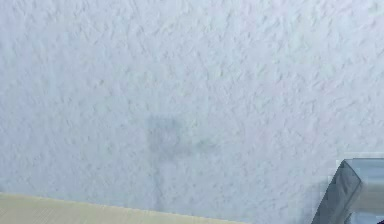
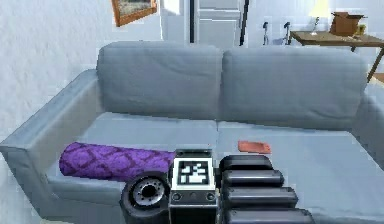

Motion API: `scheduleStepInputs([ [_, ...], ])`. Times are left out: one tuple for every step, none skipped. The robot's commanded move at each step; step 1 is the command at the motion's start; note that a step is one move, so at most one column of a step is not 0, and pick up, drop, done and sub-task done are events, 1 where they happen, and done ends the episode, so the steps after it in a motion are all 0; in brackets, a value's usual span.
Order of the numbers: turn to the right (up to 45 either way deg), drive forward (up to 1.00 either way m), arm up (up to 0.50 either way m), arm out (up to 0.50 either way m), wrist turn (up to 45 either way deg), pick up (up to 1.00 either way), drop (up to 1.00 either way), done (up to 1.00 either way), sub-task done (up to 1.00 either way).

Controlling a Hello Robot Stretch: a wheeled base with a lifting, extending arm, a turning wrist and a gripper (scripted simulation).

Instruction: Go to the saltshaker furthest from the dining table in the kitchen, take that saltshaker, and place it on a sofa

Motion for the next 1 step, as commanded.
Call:
scheduleStepInputs([
  [12.0, 0.00, 0.00, 0.00, 0.0, 0.00, 0.00, 0.00, 0.00],
])
